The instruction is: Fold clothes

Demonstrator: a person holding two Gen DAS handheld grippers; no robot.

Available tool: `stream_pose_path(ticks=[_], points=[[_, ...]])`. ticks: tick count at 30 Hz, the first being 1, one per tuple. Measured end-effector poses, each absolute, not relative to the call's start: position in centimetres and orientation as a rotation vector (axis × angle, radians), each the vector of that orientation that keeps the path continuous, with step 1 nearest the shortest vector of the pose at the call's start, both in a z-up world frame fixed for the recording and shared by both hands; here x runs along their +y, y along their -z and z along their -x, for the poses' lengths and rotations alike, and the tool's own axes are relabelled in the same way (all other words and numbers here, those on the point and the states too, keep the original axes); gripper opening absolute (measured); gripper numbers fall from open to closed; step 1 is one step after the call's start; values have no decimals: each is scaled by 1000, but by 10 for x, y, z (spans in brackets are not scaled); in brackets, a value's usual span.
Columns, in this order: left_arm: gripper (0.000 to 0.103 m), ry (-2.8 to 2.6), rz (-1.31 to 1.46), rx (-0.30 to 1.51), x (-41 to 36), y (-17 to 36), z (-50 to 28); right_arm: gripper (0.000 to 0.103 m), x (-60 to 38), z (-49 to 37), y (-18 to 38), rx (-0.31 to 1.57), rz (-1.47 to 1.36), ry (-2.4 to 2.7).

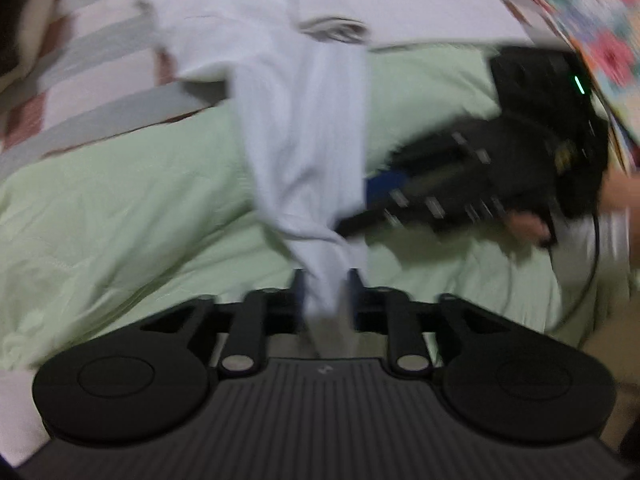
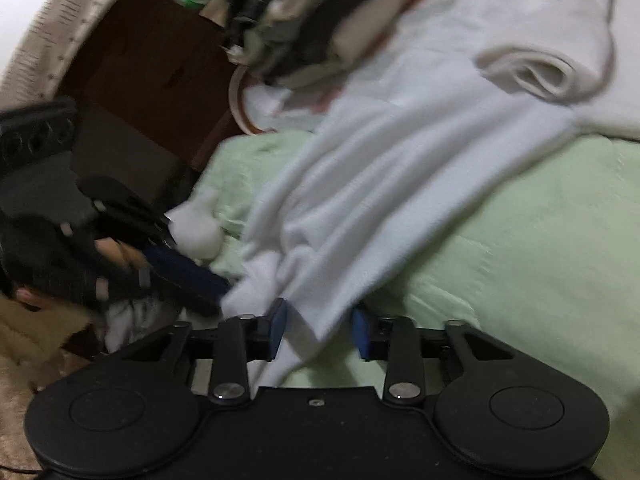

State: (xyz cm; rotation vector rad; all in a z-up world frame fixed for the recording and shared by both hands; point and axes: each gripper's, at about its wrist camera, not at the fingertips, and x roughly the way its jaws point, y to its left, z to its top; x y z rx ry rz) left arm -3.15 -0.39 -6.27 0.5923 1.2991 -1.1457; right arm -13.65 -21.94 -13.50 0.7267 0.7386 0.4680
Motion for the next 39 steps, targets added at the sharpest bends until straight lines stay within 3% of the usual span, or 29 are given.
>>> stream_pose_path(ticks=[2,7,10,12,14,20,23,25,27,35,37,38,39], points=[[43,1192,-593,1295,-4,64,39,6,-222,138,129,677,-729,-494],[43,1164,-568,1330,-3,71,31,6,-234,130,106,545,-697,-488],[36,1108,-490,1281,-2,64,5,6,-250,109,89,512,-638,-409],[16,1037,-449,1253,-2,59,-16,6,-262,92,84,514,-577,-319],[6,940,-413,1244,1,57,-37,6,-272,72,84,535,-520,-232],[5,715,-405,1232,28,64,-75,6,-296,27,108,694,-477,-74],[12,845,-494,1128,27,55,-55,6,-299,33,116,715,-499,-45],[24,966,-553,1053,14,48,-35,6,-301,35,116,711,-510,-35],[45,1036,-599,995,1,45,-17,6,-300,40,115,709,-510,-29],[51,927,-698,1059,-32,74,-12,6,-302,51,101,651,-568,-37],[44,887,-579,1132,-22,75,-35,6,-303,50,101,662,-548,-31],[19,872,-508,1179,-17,76,-48,6,-303,49,101,672,-534,-27],[5,860,-449,1215,-12,75,-59,6,-303,47,102,682,-520,-23]])
